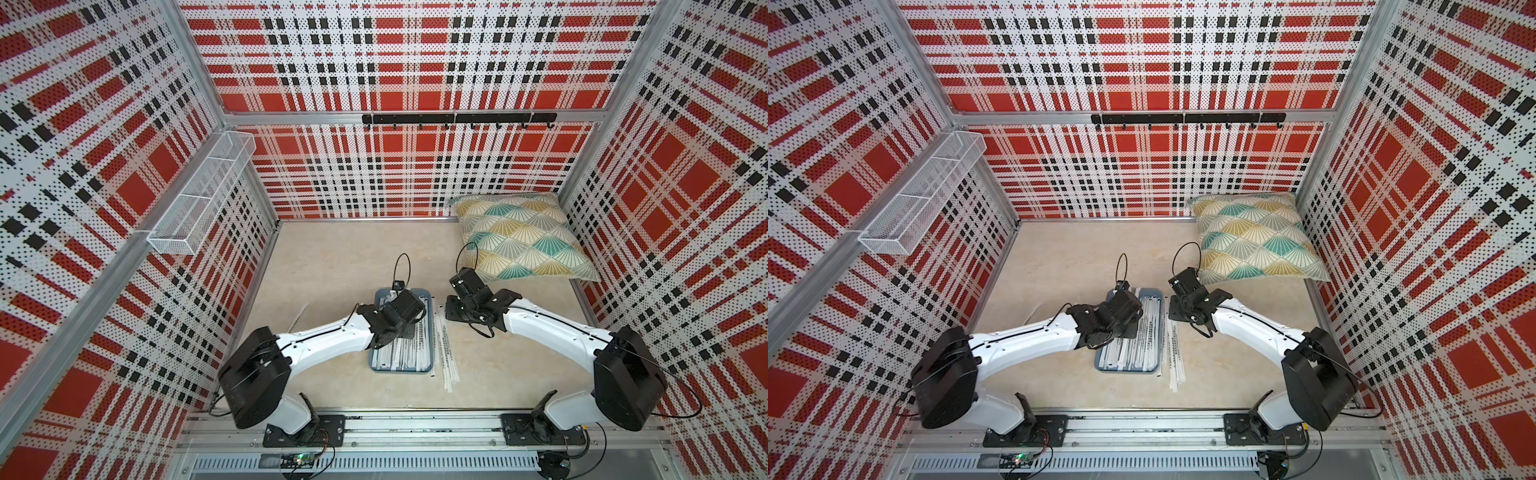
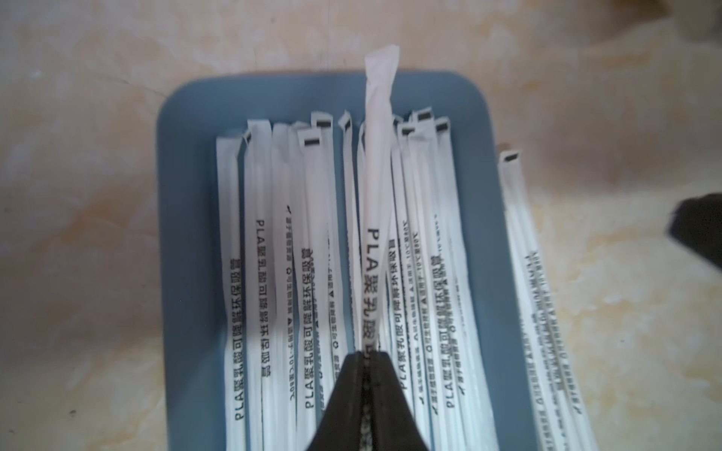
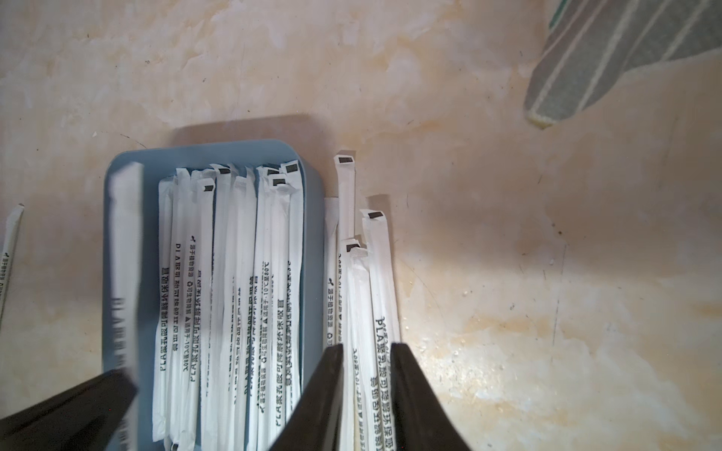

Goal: Put the straws into the storage box
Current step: Place the straw in the storage box, then pick up the straw from the center of the board.

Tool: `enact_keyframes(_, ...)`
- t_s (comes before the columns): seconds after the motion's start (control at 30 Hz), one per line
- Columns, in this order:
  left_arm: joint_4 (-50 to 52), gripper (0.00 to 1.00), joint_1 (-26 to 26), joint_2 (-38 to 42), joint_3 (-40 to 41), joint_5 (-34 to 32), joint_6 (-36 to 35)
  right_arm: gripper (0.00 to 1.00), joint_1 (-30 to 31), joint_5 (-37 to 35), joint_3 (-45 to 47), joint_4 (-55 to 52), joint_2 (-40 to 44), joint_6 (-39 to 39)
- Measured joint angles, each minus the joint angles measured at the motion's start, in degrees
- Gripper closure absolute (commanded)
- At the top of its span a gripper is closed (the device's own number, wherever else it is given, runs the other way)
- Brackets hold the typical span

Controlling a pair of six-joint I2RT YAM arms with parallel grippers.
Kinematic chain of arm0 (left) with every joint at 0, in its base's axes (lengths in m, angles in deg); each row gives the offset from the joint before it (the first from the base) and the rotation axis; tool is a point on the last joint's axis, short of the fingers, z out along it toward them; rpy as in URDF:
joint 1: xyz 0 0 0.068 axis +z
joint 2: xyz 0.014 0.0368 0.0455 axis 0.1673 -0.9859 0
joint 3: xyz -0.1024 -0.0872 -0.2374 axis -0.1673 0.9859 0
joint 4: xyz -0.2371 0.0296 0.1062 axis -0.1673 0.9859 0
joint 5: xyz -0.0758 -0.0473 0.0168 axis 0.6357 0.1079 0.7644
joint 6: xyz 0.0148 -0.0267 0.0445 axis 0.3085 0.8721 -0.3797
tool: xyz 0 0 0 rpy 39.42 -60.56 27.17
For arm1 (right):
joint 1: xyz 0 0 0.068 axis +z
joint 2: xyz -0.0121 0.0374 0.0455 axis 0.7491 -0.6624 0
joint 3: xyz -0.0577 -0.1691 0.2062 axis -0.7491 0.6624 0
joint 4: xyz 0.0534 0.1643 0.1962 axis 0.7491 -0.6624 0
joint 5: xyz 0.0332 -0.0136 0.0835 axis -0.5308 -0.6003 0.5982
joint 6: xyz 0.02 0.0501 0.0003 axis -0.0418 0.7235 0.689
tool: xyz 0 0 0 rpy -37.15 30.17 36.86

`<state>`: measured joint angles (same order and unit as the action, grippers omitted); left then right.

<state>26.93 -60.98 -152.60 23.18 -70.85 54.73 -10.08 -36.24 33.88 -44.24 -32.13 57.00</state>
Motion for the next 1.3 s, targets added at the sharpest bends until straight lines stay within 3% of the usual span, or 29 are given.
enact_keyframes(0.33,-5.1,0.86,3.8,-4.8,1.5,0.0,0.2,0.72,0.0,0.2,0.0,0.4,-1.5,2.3)
enact_keyframes(0.7,-6.6,0.66,6.9,-4.7,3.4,0.9,-0.3,0.69,0.1,-0.2,0.6,-0.4,-2.2,2.3)
enact_keyframes(0.87,-5.3,0.56,9.8,1.2,3.3,3.3,-1.0,0.72,0.3,-1.1,2.6,-4.3,-0.9,1.8)
enact_keyframes(1.07,-8.0,0.42,14.5,16.0,3.5,4.5,-5.0,0.72,5.6,-0.9,4.1,-10.1,3.8,2.2)
enact_keyframes(1.2,-16.5,0.39,22.7,22.3,9.2,10.1,-5.0,0.73,8.4,-0.4,4.1,-10.2,1.3,2.4)
enact_keyframes(1.3,-20.4,0.39,27.0,22.1,13.7,14.8,-3.5,0.73,8.4,-0.6,4.1,-9.2,-2.1,2.6)
